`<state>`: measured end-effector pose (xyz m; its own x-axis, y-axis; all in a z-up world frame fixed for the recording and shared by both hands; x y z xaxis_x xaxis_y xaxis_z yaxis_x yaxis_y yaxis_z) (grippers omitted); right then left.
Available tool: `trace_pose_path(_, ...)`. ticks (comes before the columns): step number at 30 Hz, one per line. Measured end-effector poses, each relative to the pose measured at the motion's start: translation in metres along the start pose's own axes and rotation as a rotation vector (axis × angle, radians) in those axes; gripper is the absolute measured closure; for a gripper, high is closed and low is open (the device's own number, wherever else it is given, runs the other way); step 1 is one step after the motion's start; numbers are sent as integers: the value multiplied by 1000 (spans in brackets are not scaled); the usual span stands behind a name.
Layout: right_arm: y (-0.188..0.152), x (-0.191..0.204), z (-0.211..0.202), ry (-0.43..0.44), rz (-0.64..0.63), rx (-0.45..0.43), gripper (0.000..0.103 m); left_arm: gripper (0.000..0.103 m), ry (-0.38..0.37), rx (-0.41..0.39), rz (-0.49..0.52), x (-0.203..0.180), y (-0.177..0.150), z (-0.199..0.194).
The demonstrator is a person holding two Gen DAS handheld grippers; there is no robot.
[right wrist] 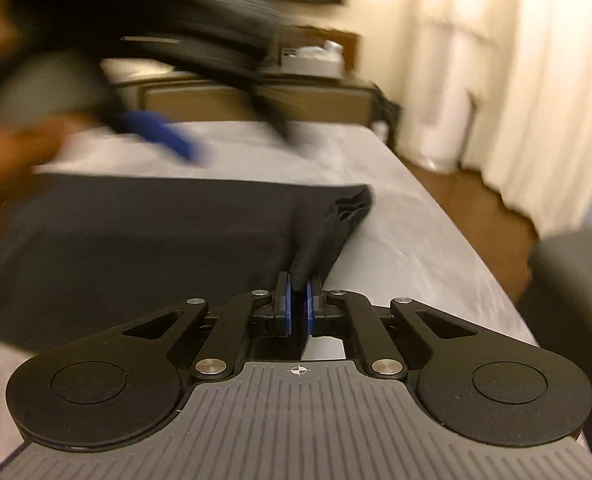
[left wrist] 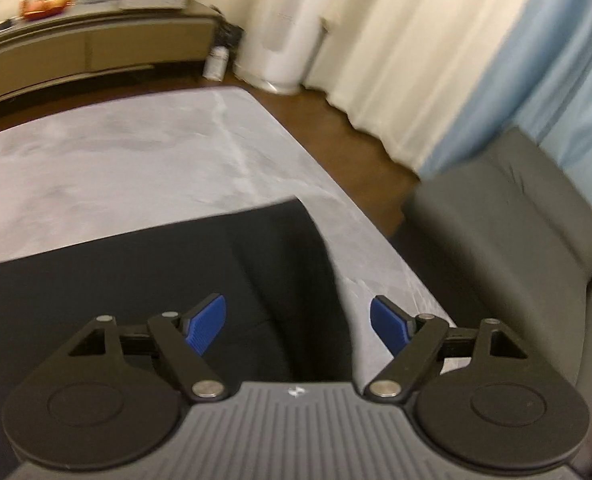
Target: Fold clothes
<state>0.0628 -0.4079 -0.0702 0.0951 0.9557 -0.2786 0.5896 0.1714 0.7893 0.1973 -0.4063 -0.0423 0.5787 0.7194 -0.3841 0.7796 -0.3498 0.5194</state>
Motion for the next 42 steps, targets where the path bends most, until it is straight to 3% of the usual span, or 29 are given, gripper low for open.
trace_pose_path(2,2,11,-1,-5,-67,-18,97,23,23,39,60,-10,-3,20)
trace_pose_path(3,3,14,-2,-5,-85,-25,97,35,42,57,90,-14,-6,30)
trace_pose_path(4,3,15,-3,-2,-95,-34,97,69,74,66,118,-15,-9,36)
trace_pose_path(5,4,15,-3,6,-99,-46,97,87,98,76,135,-11,-12,40)
trace_pose_path(6,5,15,-4,16,-100,-56,97,97,100,68,125,-6,-12,36)
trace_pose_path(8,5,15,-5,44,-95,-68,95,98,87,17,84,9,-10,17)
trace_pose_path(10,8,14,-11,86,-78,-97,79,97,53,-63,5,37,-10,-23)
trace_pose_path(11,10,13,-15,121,-56,-115,63,97,38,-105,-48,56,-12,-47)
trace_pose_path(12,12,12,-21,171,-21,-134,54,97,45,-137,-97,79,-18,-67)
trace_pose_path(13,14,11,-27,220,14,-154,52,97,59,-166,-144,103,-25,-86)
trace_pose_path(17,20,26,-27,383,83,-136,52,97,178,-105,-258,180,-58,-93)
trace_pose_path(20,24,53,-16,430,59,-65,53,97,201,-82,-288,196,-73,-90)
trace_pose_path(25,25,80,-2,416,-12,-6,53,97,211,-95,-313,209,-87,-105)
trace_pose_path(29,28,84,0,409,-14,-2,53,95,239,-60,-332,221,-85,-96)
trace_pose_path(36,31,75,28,380,87,57,51,93,244,-104,-353,231,-88,-102)
trace_pose_path(42,32,77,28,402,171,84,49,94,246,-138,-370,246,-94,-118)
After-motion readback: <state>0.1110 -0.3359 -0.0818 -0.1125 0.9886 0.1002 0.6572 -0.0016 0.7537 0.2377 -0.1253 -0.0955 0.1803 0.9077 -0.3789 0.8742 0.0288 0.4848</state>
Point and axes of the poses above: each gripper's, at about its wrist camera, not at the fingertips, and z roughly the way its jaws point, x to its left, y to its top, the point moved 4 cm from there along z, roughly the way its jaws point, and after that the axes turned 11 degrees about -z, right-handed, at the moved point
